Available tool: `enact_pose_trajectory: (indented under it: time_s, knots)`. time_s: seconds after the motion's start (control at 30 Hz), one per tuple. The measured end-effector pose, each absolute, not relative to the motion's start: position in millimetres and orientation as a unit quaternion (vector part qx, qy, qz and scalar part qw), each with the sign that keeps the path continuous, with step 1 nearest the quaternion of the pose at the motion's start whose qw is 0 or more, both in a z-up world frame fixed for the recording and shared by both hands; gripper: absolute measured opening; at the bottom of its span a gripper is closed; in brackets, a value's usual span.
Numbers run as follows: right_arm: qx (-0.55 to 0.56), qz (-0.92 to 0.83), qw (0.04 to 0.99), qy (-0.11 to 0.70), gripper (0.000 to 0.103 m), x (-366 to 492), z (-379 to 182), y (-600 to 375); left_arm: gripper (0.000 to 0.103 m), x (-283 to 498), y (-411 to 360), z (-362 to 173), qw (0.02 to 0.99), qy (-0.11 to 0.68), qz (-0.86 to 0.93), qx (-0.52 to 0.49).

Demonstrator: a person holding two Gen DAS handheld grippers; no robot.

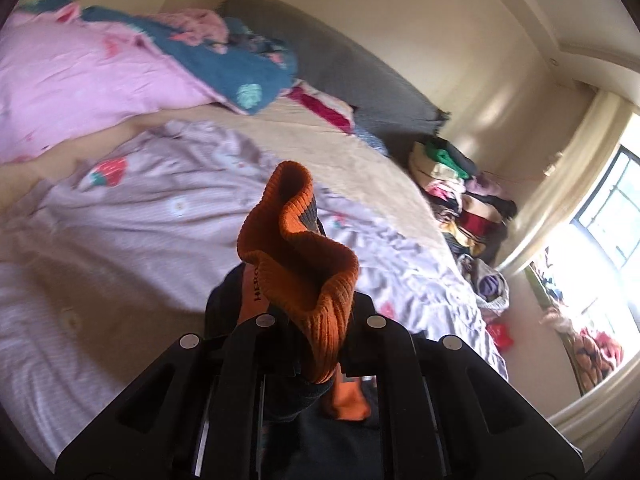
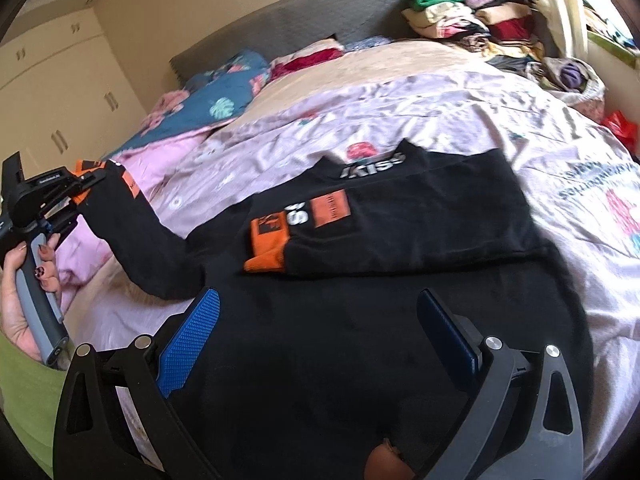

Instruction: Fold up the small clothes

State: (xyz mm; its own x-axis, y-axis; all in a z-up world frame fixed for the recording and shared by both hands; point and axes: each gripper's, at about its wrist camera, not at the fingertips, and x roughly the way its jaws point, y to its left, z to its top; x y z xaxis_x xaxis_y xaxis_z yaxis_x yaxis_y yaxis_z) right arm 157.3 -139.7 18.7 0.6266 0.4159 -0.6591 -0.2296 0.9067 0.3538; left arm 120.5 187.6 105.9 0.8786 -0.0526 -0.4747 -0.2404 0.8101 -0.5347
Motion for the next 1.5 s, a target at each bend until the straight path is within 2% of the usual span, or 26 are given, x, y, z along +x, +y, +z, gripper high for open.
enact_pose_trajectory:
  time_s: [0.27,0.53,0.8,1.3,1.47,1.5]
  knots:
    - [0.158,0.136,0.894,0.395,0.098,155.9,12.4,-190.2,0.005,142.2,134.5,130.0,0.934,0.235,0.009,-0.268]
    - [0.175,0.113,0.896,0.393,0.098,151.3,10.9,-226.3,0.005,155.9,83.7,131.9,0.937,0.239,-0.024,-0.254]
    - [0.181,0.089,0.897,0.394,0.098,143.3,6.1,-257.6,0.005,170.9,36.3,110.9,0.930,0.265,-0.059,-0.248]
    - [0.201,0.056,0.890,0.406,0.098,144.4,-5.6,-280.7,0.006,190.6,-39.3,21.7,0.896,0.375,-0.122,-0.205]
    - [0.210,0.037,0.884,0.415,0.098,146.6,-12.0,-290.2,0.013,194.0,-54.8,-0.1,0.879,0.406,-0.150,-0.199]
    - [0.212,0.033,0.883,0.417,0.098,147.0,-13.3,-291.7,0.022,194.5,-56.1,-3.1,0.876,0.411,-0.155,-0.199]
